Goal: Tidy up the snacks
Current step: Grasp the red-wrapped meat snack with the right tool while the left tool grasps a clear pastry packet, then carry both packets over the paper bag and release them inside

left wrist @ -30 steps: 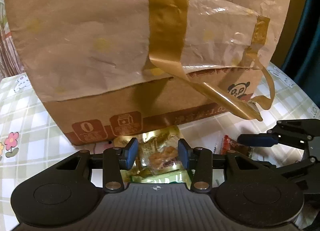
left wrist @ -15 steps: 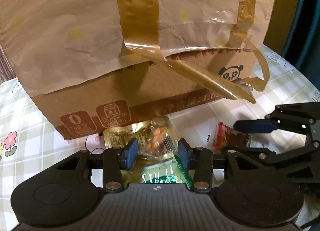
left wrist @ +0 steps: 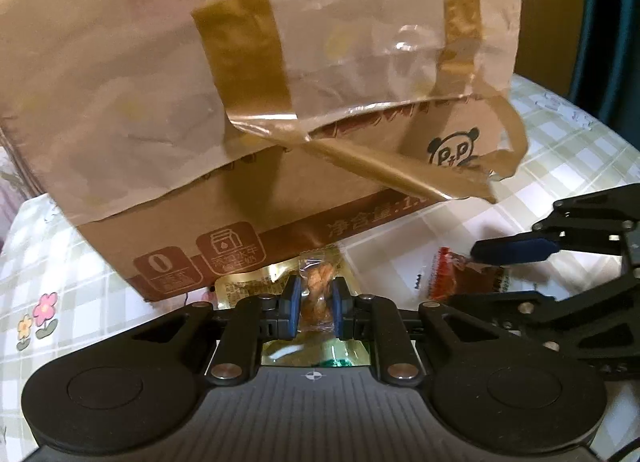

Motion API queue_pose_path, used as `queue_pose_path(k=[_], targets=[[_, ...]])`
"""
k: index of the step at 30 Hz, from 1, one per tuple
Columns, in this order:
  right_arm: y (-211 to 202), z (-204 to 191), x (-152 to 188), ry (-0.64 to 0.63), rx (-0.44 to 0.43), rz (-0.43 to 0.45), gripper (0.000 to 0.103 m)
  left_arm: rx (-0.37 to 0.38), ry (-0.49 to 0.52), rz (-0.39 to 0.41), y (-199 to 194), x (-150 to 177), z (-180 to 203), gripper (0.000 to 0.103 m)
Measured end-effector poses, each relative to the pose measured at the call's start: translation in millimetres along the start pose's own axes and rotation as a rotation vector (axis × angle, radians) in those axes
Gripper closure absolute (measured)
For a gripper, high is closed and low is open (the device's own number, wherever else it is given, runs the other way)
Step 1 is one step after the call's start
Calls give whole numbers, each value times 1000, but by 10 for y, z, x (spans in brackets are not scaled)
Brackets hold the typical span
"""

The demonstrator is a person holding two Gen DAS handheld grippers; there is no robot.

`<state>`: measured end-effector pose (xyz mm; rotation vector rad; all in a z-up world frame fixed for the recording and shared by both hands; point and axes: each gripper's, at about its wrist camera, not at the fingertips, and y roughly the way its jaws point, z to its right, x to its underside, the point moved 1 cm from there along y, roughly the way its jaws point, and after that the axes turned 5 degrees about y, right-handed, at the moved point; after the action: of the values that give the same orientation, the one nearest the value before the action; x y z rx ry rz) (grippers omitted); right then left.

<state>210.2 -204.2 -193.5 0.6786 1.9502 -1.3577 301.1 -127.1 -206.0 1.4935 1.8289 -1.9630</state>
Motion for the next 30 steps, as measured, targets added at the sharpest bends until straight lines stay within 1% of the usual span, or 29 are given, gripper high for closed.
queue_pose_path(k=[3, 10, 13, 19, 22, 25, 28, 30], targets=[[1, 1, 0, -1, 1, 0, 60, 16, -68, 28, -152, 22, -21, 86], [5, -14, 9, -8, 4, 0, 60, 8, -216, 98, -555, 217, -166, 86], [10, -53, 21, -22, -2, -3, 60, 1, -257, 111, -692, 339, -241, 86], [20, -127, 37, -60, -16, -14, 60, -3, -339, 110, -863, 506, -429, 86], [-10, -165, 28, -72, -14, -14, 60, -8, -359, 129, -898, 524, -517, 86], [-79, -237, -1, -98, -40, -9, 60, -11, -372, 160, -965, 521, -575, 86], [-156, -400, -78, -180, -68, 7, 60, -46, -355, 190, -1039, 496, -624, 86], [-240, -518, -155, -239, -95, 31, 60, -54, -363, 220, -1135, 457, -684, 86]])
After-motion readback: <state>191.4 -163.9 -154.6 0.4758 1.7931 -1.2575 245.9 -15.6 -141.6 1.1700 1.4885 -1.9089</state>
